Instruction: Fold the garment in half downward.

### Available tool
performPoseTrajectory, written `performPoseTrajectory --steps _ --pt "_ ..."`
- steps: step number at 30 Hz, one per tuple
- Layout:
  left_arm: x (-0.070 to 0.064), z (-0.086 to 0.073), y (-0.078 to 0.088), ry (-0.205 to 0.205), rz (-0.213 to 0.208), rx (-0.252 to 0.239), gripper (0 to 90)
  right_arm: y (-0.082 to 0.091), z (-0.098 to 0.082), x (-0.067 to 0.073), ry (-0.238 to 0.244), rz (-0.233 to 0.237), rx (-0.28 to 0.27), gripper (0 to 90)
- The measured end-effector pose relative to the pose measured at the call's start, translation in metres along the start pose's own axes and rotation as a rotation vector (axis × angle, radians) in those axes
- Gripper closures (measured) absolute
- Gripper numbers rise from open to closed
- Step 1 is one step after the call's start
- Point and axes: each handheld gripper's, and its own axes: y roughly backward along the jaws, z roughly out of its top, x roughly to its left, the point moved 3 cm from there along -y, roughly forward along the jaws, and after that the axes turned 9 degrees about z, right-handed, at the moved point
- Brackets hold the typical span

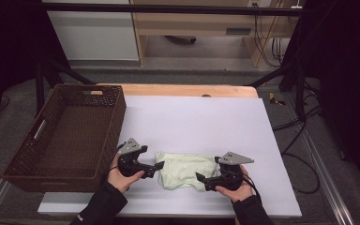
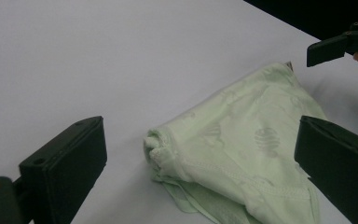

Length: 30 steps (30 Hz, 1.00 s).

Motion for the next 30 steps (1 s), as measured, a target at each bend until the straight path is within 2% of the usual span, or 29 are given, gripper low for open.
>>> performPoseTrajectory --steps 17,30 --pt "-0.003 0.005 -0.006 0.002 -0.018 0.003 1.8 -0.009 0.003 0.017 0.019 0.032 0.006 1.6" --pt "0.003 0.005 -0.022 0.028 0.025 0.027 1.8 -0.016 0.002 0.026 0.037 0.053 0.025 1.6"
